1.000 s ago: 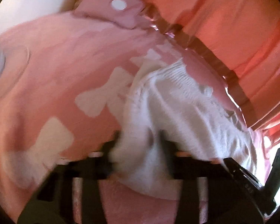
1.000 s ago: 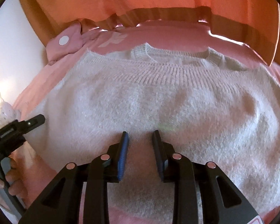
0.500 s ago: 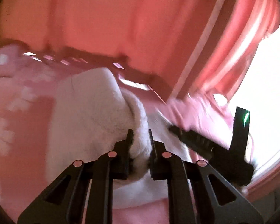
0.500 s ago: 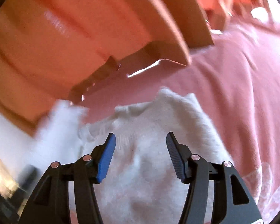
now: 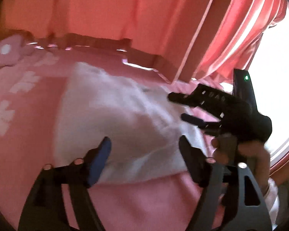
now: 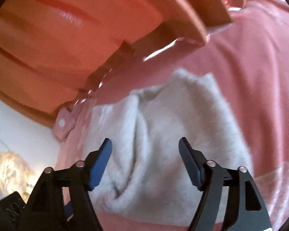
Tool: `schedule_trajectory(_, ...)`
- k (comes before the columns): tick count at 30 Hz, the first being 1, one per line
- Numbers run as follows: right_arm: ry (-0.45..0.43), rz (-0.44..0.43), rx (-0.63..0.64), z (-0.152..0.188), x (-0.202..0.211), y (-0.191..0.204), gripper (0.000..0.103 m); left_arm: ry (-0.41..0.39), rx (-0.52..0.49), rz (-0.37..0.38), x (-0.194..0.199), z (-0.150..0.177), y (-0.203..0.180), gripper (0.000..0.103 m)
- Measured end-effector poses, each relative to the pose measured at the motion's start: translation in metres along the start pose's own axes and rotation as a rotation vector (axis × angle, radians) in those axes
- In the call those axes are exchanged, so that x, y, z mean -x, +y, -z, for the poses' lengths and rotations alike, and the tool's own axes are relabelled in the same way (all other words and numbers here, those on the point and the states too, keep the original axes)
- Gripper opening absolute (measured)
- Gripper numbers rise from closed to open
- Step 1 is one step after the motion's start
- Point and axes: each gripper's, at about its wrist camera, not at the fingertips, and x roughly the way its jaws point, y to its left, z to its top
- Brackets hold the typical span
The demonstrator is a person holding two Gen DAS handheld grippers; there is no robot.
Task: Fold small clothes
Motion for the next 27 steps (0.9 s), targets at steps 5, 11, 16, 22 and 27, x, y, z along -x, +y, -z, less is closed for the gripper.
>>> schedule_trajectory(5,0.092,-0.034,0.009,0.008,-0.029,0.018,0.078,0.062,0.048,-0.162,0.001,0.024,0.045,0.074)
schedule_trajectory(11,0.137,-0.024,0.044,0.013,-0.057,0.036,0.077,0.106,0.100,-0.230,-0.021,0.035,0.075,0.074)
schedule_trajectory(16,-0.005,-0.120,0.113,0.006,-0.025,0.049,0.014,0.165,0.123,-0.191,-0.033,0.035,0.076,0.045)
schedule_trajectory(22,-0.205,-0.049,0.143,0.003,0.063,0.024,0.013,0.192,0.093,-0.121,-0.029,0.030,0.062,0.020)
schedule_trajectory(27,-0.014,0.223,0.024,0.016,0.016,-0.052,0.016,0.182,-0.011,-0.138,-0.027,0.034,0.033,0.018)
